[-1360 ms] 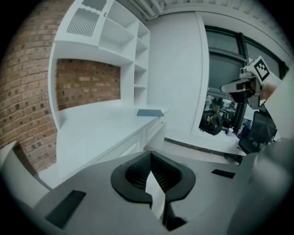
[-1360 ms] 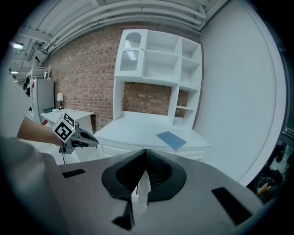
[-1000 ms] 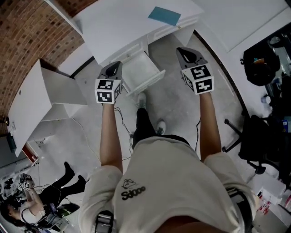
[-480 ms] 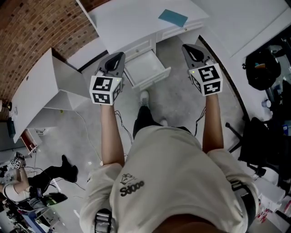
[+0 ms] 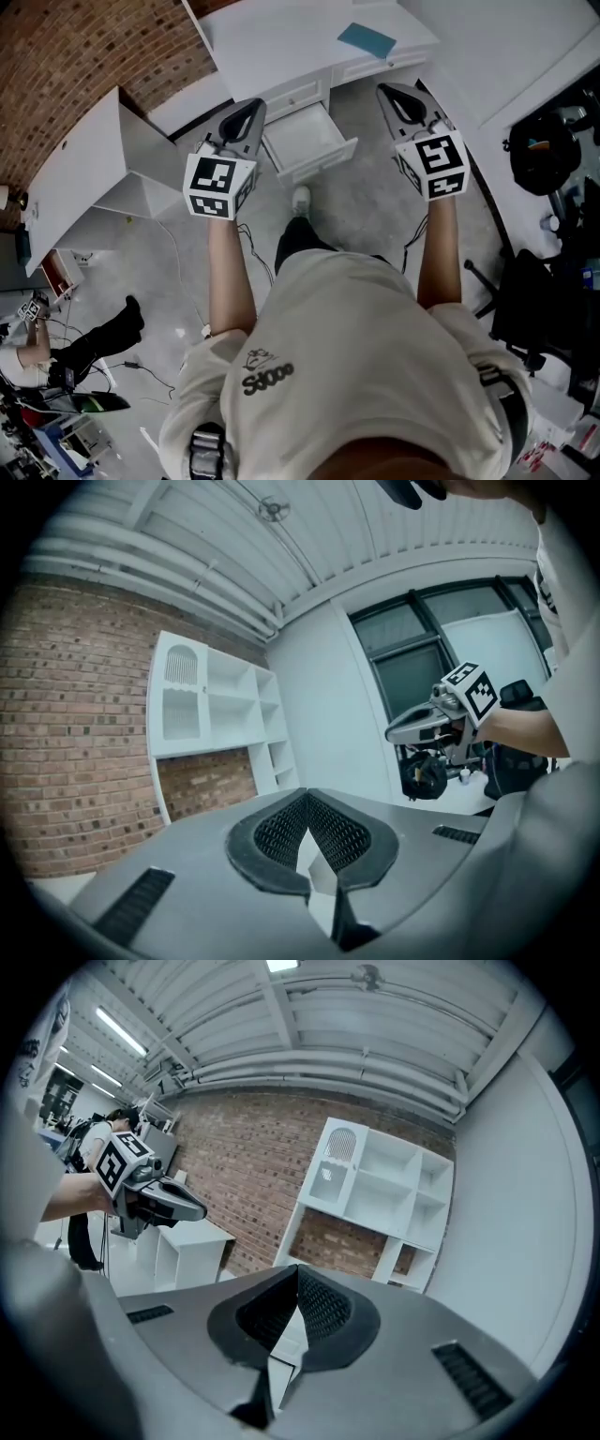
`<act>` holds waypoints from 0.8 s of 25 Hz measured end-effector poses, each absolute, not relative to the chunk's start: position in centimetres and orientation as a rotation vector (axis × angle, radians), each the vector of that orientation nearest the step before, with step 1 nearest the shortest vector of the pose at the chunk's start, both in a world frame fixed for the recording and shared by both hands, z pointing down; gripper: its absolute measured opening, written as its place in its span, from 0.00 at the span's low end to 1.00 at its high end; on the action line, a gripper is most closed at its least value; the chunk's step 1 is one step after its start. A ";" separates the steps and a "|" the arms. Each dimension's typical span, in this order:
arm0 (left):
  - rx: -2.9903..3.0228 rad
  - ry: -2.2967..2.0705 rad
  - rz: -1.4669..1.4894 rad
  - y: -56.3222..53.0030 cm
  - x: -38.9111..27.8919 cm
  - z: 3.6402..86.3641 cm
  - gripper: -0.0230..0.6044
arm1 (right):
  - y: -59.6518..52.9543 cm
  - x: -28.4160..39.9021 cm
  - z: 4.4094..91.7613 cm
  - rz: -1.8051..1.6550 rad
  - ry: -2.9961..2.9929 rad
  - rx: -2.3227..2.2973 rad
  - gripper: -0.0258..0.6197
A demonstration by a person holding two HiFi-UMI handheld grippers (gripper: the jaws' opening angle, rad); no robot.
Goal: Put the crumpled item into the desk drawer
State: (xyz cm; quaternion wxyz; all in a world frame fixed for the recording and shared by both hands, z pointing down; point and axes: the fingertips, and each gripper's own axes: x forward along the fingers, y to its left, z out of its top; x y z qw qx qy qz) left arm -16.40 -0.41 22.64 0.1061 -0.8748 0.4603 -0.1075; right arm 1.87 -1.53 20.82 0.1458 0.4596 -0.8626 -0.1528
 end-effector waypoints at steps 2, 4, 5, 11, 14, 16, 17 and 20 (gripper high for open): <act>-2.567 1.346 -0.320 0.0 -16.2 22.2 0.07 | -1.2 1.8 20.6 -0.446 -2.491 1.317 0.05; -2.554 1.328 -0.321 0.5 -16.0 21.7 0.07 | -0.9 1.8 20.4 -0.449 -2.499 1.314 0.05; -2.549 1.324 -0.318 0.6 -15.9 21.5 0.07 | -0.8 1.8 20.4 -0.449 -2.502 1.311 0.05; -2.539 1.338 -0.307 0.4 -15.8 20.9 0.07 | -0.9 2.5 20.6 -0.443 -2.501 1.305 0.05; -2.545 1.340 -0.310 0.0 -15.6 21.2 0.07 | -1.3 2.8 20.8 -0.443 -2.494 1.302 0.05; -2.552 1.341 -0.312 -0.4 -15.4 21.4 0.07 | -1.6 2.9 20.9 -0.440 -2.494 1.299 0.05; -2.556 1.342 -0.311 -0.6 -15.3 21.4 0.07 | -1.8 3.0 21.0 -0.438 -2.492 1.298 0.05; -2.563 1.349 -0.307 -1.1 -15.0 21.4 0.07 | -2.3 3.2 21.3 -0.434 -2.484 1.293 0.05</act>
